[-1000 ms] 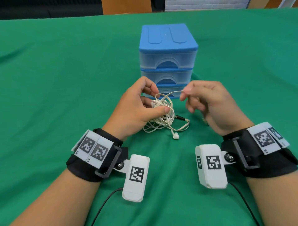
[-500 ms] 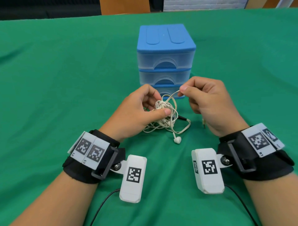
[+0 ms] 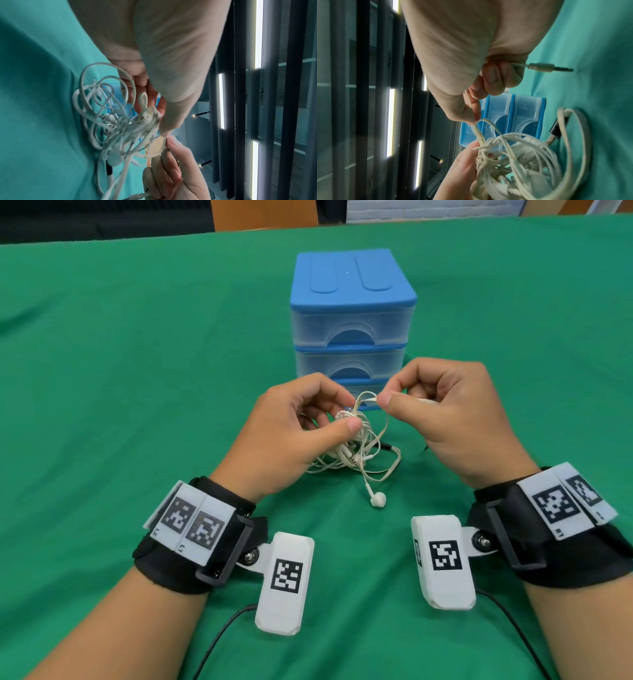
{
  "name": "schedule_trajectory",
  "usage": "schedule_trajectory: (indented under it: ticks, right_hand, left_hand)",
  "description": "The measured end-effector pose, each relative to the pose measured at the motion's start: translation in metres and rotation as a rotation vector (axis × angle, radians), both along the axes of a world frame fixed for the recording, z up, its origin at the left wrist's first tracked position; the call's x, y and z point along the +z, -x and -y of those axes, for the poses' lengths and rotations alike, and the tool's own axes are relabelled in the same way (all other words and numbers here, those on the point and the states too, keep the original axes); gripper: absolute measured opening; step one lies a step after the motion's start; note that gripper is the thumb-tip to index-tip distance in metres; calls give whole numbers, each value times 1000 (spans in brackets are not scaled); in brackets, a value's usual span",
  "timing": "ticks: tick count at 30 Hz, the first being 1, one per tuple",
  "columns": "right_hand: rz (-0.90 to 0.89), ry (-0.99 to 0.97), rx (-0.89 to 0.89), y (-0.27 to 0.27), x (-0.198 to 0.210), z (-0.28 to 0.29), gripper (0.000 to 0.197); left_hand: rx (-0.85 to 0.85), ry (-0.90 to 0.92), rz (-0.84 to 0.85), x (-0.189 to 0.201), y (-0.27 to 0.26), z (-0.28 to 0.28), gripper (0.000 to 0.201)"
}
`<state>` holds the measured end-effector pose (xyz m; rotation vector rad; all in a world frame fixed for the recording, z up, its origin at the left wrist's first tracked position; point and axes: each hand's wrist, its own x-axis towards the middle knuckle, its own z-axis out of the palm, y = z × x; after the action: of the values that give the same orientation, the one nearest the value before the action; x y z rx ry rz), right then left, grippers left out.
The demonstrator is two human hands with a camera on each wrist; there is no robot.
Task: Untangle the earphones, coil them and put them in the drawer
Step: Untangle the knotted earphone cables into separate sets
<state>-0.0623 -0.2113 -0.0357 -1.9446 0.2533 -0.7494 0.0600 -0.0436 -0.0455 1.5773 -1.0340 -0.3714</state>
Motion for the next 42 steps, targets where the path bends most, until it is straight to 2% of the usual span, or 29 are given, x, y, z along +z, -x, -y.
schedule_trajectory:
  ticks: [2, 5, 7, 16, 25, 33, 42]
  right_hand:
    - [-2, -4, -35, 0, -1, 1, 14]
    - [-12, -8, -61, -1, -2, 3, 13]
    - [-23, -11, -56, -2, -3, 4, 13]
    - [-29, 28, 46, 6, 3, 5, 10]
    - [-48, 14, 60, 4, 2, 2, 14]
    - [-142, -23, 93, 1, -7, 7, 12]
    - [-192, -46, 99, 1, -9, 9, 10]
  left_hand:
    - [-43, -48, -10, 0, 0, -1, 23]
    - [-117, -149, 25, -1, -1, -3, 36]
    - [-120, -148, 51, -2, -1, -4, 40]
    - [16, -29, 28, -4, -6, -1, 25]
    - [145, -26, 39, -7, -11, -1, 19]
    - [80, -31, -5, -7, -9, 0, 13]
    - [-34, -2, -65, -6, -5, -1, 26]
